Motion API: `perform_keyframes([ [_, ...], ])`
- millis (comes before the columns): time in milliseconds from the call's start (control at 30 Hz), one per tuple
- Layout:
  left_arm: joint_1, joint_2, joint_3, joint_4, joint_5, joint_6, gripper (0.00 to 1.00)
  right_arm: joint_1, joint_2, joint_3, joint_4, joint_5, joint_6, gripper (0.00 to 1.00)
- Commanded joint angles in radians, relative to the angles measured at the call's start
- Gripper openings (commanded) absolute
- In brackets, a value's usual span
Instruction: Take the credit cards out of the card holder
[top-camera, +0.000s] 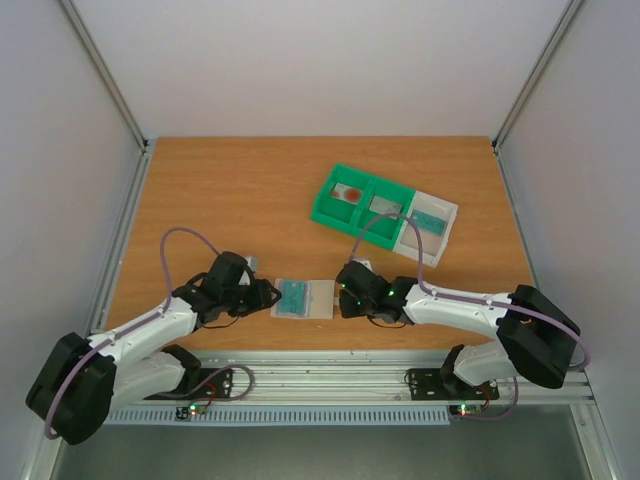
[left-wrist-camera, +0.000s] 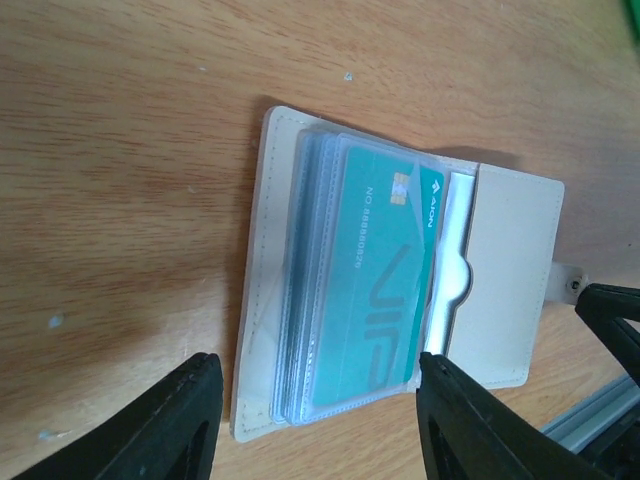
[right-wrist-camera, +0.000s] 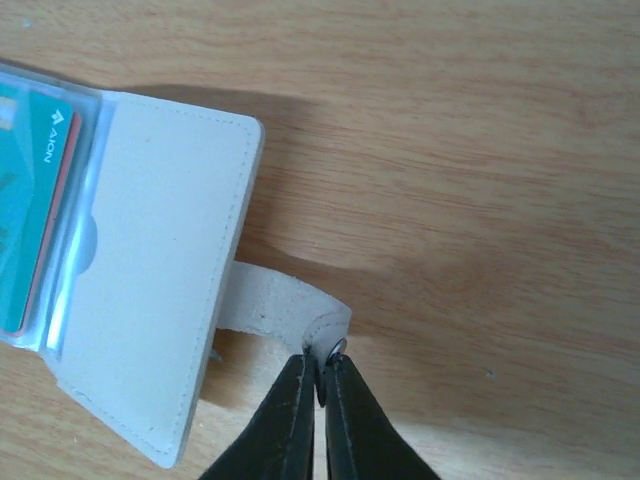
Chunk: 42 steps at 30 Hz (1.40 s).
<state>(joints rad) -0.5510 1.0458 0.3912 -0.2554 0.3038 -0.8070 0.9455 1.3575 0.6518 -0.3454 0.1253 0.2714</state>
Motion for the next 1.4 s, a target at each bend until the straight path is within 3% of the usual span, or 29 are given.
perform_keyframes([
  [0, -0.001, 0.044, 0.017, 0.093, 0.039, -0.008, 0.54, -0.005, -0.004, 0.029, -0.038, 0.053, 0.002, 0.11],
  [233, -0.001, 0.177, 0.058, 0.118, 0.081, 0.014, 0.53, -0.002, -0.06, 0.11, -0.143, 0.044, -0.01, 0.25],
  [600, -0.006, 0.167, -0.007, 0.3, 0.143, -0.096, 0.49, -0.001, -0.042, 0.229, -0.093, -0.156, -0.045, 0.29],
  [767, -0.006, 0.167, -0.011, 0.312, 0.149, -0.112, 0.49, -0.001, 0.038, 0.275, -0.049, -0.196, -0.047, 0.28],
  [1267, -0.006, 0.187, 0.056, 0.13, 0.021, 0.025, 0.49, -0.004, 0.221, 0.268, 0.028, -0.188, -0.095, 0.24],
  [1367, -0.006, 0.224, 0.062, 0.148, 0.057, 0.041, 0.45, -0.005, 0.232, 0.242, 0.034, -0.174, -0.098, 0.22],
])
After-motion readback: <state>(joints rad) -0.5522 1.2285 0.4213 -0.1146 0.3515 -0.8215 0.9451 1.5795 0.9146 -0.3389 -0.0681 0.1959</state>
